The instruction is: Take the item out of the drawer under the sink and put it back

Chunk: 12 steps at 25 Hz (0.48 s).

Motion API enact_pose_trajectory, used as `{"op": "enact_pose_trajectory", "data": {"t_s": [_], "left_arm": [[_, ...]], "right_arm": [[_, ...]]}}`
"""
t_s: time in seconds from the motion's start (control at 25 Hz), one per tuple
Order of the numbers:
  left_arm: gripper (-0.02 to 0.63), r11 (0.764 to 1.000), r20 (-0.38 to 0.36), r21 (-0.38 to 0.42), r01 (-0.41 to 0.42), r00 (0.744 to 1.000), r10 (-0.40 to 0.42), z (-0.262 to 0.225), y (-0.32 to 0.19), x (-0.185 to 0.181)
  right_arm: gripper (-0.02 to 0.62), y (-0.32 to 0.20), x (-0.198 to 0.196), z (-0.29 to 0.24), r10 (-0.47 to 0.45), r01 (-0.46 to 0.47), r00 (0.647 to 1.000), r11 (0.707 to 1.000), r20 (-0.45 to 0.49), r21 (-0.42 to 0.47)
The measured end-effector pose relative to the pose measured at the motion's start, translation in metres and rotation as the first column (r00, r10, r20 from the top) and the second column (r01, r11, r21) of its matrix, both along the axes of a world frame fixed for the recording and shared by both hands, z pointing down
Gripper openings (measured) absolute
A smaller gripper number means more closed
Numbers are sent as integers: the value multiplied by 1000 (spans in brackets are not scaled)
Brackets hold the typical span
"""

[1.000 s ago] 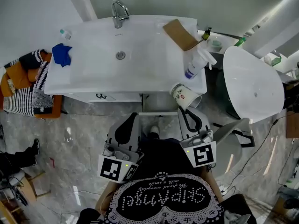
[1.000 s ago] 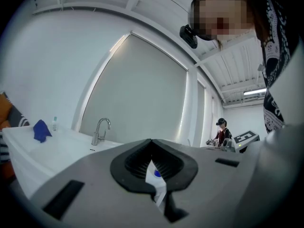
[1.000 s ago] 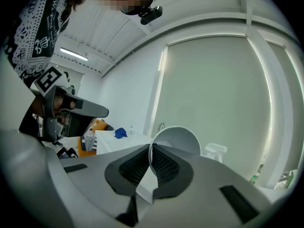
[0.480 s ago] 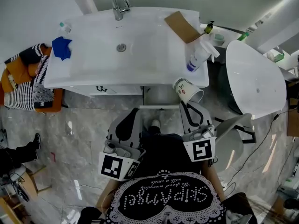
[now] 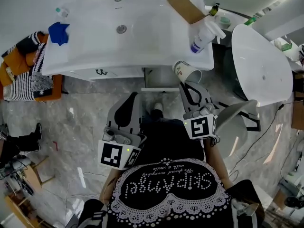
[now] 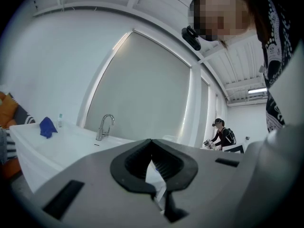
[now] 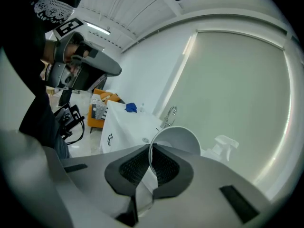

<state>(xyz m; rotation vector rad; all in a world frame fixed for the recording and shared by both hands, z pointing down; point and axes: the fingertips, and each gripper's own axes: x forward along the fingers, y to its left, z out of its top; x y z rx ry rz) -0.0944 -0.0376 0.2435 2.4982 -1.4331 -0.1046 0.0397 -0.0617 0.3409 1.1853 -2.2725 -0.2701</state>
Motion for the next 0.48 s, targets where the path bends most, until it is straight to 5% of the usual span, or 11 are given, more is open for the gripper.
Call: {"op": "enact_pose_trajectory", "data": {"t_s": [0.48], "left_arm": [[3, 999, 25, -45, 29, 999, -27, 11, -1, -7]], "right_arm": [[26, -11, -14, 52, -119, 111, 984, 992, -129, -67]]}}
